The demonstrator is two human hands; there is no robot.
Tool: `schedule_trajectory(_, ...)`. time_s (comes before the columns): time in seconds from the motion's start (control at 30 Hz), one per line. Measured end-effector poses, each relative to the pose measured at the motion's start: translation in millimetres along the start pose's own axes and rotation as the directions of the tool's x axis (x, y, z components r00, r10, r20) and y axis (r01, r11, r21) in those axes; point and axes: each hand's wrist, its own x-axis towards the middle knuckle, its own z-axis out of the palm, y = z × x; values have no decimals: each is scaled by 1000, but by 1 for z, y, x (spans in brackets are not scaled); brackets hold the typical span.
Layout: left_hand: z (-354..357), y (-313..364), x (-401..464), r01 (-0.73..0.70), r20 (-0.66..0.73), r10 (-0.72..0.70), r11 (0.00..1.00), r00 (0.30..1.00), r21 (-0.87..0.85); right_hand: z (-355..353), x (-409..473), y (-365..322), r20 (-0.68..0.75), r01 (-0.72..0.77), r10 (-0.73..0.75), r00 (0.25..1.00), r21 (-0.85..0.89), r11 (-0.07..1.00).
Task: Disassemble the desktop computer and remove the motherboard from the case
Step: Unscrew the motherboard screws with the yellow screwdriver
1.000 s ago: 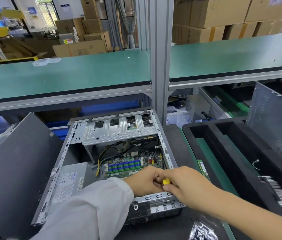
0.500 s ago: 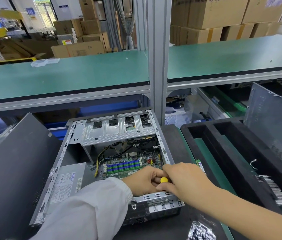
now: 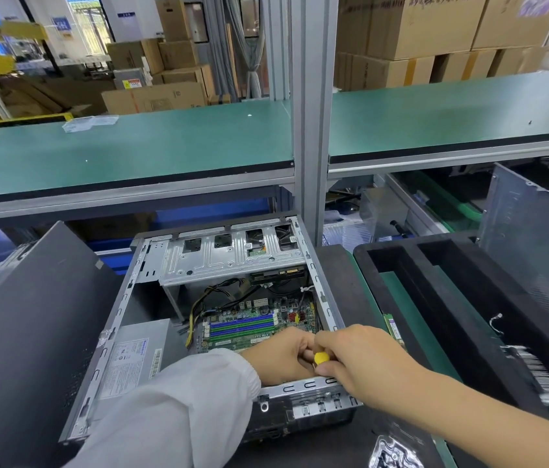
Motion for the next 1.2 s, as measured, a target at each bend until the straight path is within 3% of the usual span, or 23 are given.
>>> schedule_trajectory(0.23,2,5,-3,-15,33,16,999,999,-33,0,2,-2,-33,-20,17,999,-78,997)
schedule_trajectory(0.43,1,1,0,2,-19,-2,1000,1000,3,-1,0,0,-6,6,-6,1000,-30,1000)
schedule_trajectory(0.57,1,2,-1,-12,-8,12,1000,1000,-16,0,2,0,-33,-40,37,999,-104,994)
schedule_trajectory(0.8,0,4,-1,19,6,-19,1000,1000,0,-2,3,0,-1,-9,9,1000,-67,998)
schedule_trajectory(0.93,0,4,-2,15,1,-15,1000,1000,6,0,9,-1,-2,-16,15,1000,-151,988)
schedule_trajectory(1.1,-1,3,-2,11,-28,-10,998,1000,54,1,5,2,7,14,-14,1000,-27,1000)
schedule_trajectory(1.2,1,6,-2,17,-4,-17,1000,1000,9,-1,5,3,-38,-20,17,999,-69,997)
